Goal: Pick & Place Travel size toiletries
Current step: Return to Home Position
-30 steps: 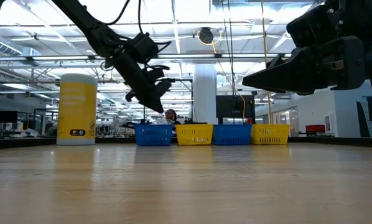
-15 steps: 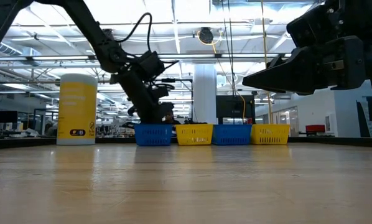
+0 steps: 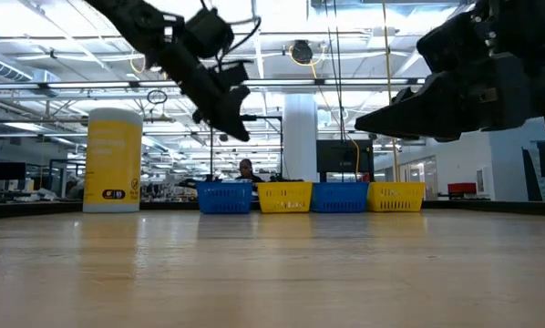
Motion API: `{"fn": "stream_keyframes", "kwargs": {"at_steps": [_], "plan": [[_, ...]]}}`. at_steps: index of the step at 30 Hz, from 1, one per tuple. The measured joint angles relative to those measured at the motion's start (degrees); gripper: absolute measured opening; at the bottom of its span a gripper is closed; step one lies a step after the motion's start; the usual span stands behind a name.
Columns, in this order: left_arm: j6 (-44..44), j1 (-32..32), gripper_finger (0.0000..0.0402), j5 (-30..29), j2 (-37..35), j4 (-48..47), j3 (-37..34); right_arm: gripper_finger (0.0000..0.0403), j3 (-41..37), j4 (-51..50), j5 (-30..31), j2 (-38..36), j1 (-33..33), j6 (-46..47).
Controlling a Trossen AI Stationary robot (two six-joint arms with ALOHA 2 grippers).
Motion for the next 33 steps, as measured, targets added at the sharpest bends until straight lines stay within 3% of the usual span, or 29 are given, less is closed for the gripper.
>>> {"fn": "stream_keyframes", "kwargs": {"at_steps": [5,10,12,16,21,26,33], "plan": [[0.17,-9.56,0.0010,-0.20,-0.58,-0.25,0.02,0.0116,-2.19,-5.09,1.30,-5.39,-0.42,4.87],[0.78,-19.10,0.0014,-3.06,0.71,3.93,-1.02,0.0107,-6.68,-13.33,1.14,-20.51,-2.96,11.15],[0.76,-22.22,0.0008,-3.43,1.13,12.06,-3.56,0.0098,-7.56,-18.85,0.00,-27.76,-4.98,13.45],[0.91,-26.81,0.0003,-1.55,1.19,30.86,-12.33,0.0076,-7.58,-30.58,-10.75,-41.01,-11.46,13.07],[-0.76,-28.95,0.0019,-0.24,1.15,44.11,-20.23,0.0049,-7.60,-40.46,-17.86,-52.74,-19.64,11.10],[-2.79,-29.00,0.0015,-0.29,1.15,45.14,-23.26,0.0030,-7.61,-50.86,-20.02,-61.61,-24.66,10.54],[-4.07,-27.78,0.0004,-0.57,1.15,46.73,-24.04,0.0020,-7.61,-61.82,-21.43,-71.23,-25.44,8.17]]}}
